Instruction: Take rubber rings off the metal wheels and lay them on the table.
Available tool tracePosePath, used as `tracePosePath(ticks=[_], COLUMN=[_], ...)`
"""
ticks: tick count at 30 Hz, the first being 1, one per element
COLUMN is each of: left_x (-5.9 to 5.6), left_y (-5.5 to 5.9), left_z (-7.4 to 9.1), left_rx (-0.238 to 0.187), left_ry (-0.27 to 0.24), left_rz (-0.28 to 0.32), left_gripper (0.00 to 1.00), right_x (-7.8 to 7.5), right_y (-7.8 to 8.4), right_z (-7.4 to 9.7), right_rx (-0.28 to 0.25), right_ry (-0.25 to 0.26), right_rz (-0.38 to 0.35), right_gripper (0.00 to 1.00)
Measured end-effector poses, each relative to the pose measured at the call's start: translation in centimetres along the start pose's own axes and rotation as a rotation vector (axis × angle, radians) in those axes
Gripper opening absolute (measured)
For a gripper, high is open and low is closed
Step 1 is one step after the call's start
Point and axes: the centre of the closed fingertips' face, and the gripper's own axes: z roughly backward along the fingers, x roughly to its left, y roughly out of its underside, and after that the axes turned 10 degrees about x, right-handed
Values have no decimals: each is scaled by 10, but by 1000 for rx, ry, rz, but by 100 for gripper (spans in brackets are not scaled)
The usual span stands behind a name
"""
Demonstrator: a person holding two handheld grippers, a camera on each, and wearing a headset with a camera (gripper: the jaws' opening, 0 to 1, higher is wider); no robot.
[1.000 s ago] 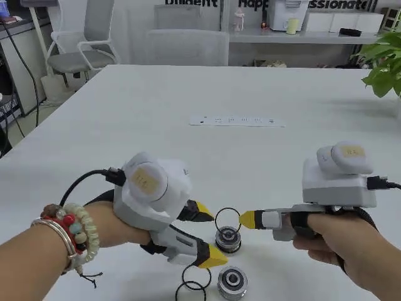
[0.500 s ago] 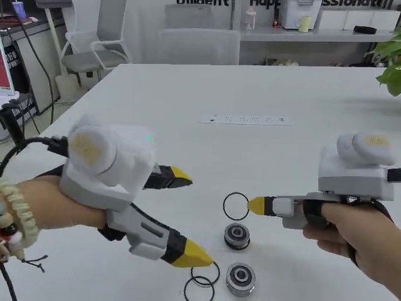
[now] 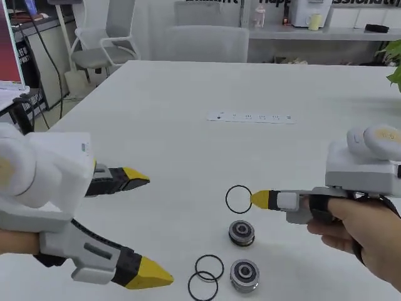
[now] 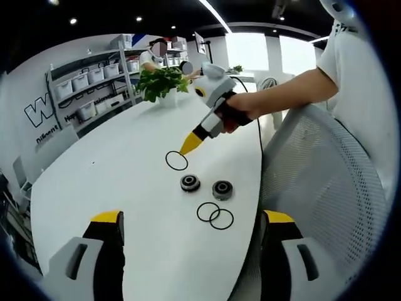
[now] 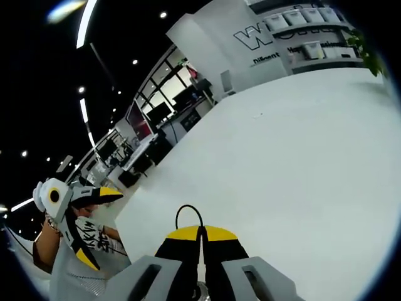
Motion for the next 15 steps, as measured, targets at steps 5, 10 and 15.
tracePosePath(ticks=[5, 10, 15], left_x=[-5, -14, -20], left_y=[10, 24, 34], left_z=[6, 2, -2], left_rx=[-14, -2, -10], left_ry=[-16, -11, -4], left_rz=[46, 84, 135], left_gripper=[90, 91, 91], right_x=[4, 9, 13], right_y=[-1, -4, -5], right_z=[0, 1, 2], right_rx=[0, -8, -12], right_ry=[-10, -24, -34], right_rz=[8, 13, 22], right_gripper=[0, 0, 0])
